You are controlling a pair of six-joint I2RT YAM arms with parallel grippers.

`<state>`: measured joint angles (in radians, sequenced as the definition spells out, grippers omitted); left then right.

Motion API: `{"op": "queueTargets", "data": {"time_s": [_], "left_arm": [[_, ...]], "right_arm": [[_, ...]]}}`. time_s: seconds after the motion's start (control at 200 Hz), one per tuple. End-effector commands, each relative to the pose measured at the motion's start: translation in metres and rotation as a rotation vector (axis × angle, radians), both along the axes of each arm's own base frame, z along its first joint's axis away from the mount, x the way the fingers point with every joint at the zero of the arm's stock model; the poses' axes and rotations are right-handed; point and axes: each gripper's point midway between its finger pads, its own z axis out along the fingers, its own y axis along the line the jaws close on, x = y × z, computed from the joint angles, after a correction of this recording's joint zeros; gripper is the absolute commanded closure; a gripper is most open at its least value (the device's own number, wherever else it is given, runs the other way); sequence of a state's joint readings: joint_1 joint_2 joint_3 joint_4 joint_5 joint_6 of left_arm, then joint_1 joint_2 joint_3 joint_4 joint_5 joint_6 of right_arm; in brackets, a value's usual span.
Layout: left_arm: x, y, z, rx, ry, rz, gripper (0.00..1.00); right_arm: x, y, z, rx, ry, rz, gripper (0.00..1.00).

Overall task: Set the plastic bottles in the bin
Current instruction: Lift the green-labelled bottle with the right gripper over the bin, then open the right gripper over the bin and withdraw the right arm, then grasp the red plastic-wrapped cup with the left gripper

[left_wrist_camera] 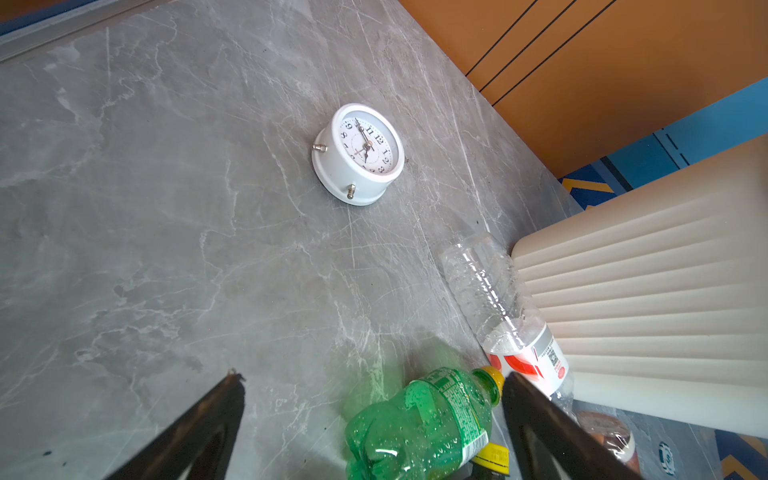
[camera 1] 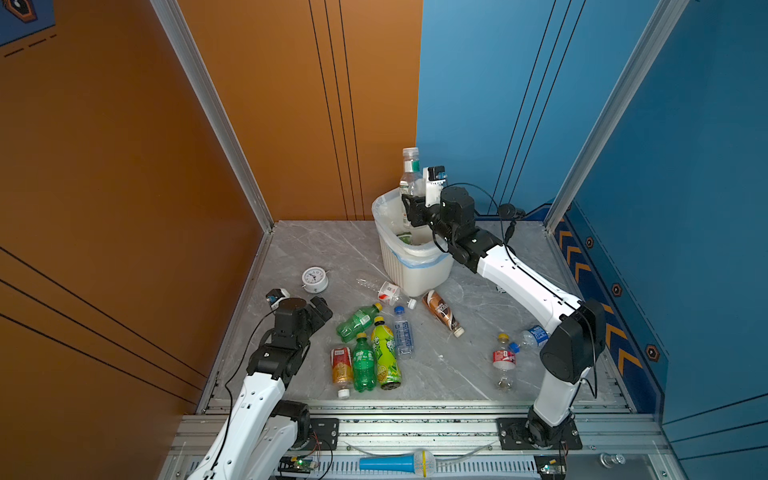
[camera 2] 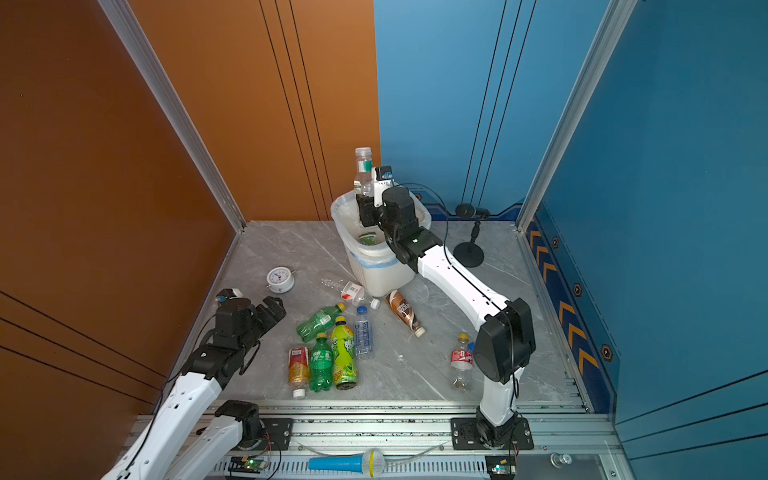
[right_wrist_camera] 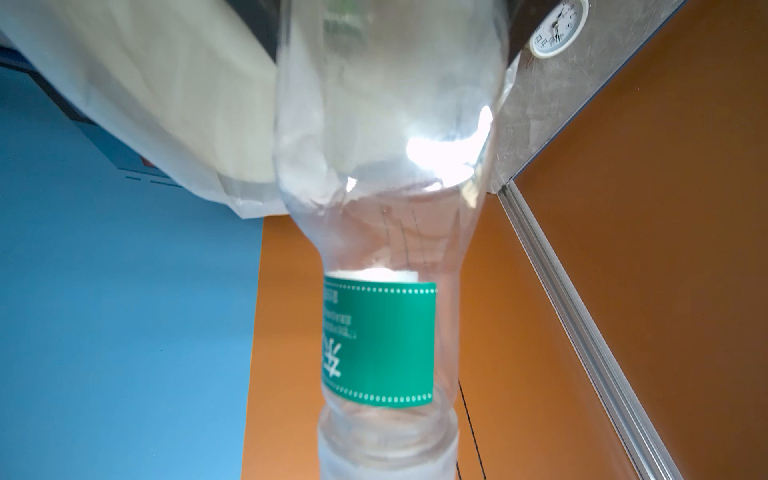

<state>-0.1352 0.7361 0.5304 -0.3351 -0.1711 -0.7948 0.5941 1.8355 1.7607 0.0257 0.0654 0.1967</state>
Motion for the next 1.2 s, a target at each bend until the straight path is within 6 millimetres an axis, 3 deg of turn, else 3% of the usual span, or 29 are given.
{"op": "queueTargets", "data": {"time_s": [0.0, 0.06, 0.12, 0.315, 0.386, 0.471, 0.566, 0.741, 0.936, 1.197], "left_arm": [[-0.006, 0.001, -0.009, -0.017, 0.031, 0.002, 0.02], [-0.005, 0.0, -0.008, -0.02, 0.029, -0.002, 0.02], [-0.004, 0.0, -0.007, -0.018, 0.028, -0.003, 0.02], [-0.001, -0.002, -0.007, -0.026, 0.03, -0.009, 0.02], [0.001, -0.003, -0.008, -0.036, 0.028, -0.009, 0.02], [0.003, -0.005, -0.009, -0.042, 0.032, -0.014, 0.02], [0.004, -0.007, -0.012, -0.053, 0.042, -0.017, 0.02], [0.003, -0.012, -0.015, -0.071, 0.054, -0.036, 0.03], [-0.014, -0.023, -0.02, -0.078, 0.138, -0.095, 0.0], [-0.07, -0.046, -0.048, -0.031, 0.35, -0.192, 0.04]], "right_arm": [[0.003, -0.002, 0.01, -0.002, 0.001, 0.014, 0.31], [0.004, -0.008, 0.009, -0.004, 0.016, -0.009, 0.1], [0.001, -0.017, 0.015, 0.006, 0.014, -0.023, 0.0], [-0.038, -0.056, 0.05, 0.054, -0.044, -0.055, 0.0], [-0.06, -0.071, 0.051, 0.066, -0.058, -0.067, 0.0], [-0.087, -0.094, 0.036, 0.089, -0.059, -0.098, 0.0], [-0.112, -0.122, -0.009, 0.103, -0.001, -0.17, 0.0], [-0.128, -0.157, -0.071, 0.106, 0.136, -0.267, 0.0], [-0.127, -0.159, -0.081, 0.101, 0.173, -0.26, 0.0], [-0.114, -0.145, -0.086, 0.108, 0.194, -0.228, 0.0]]}}
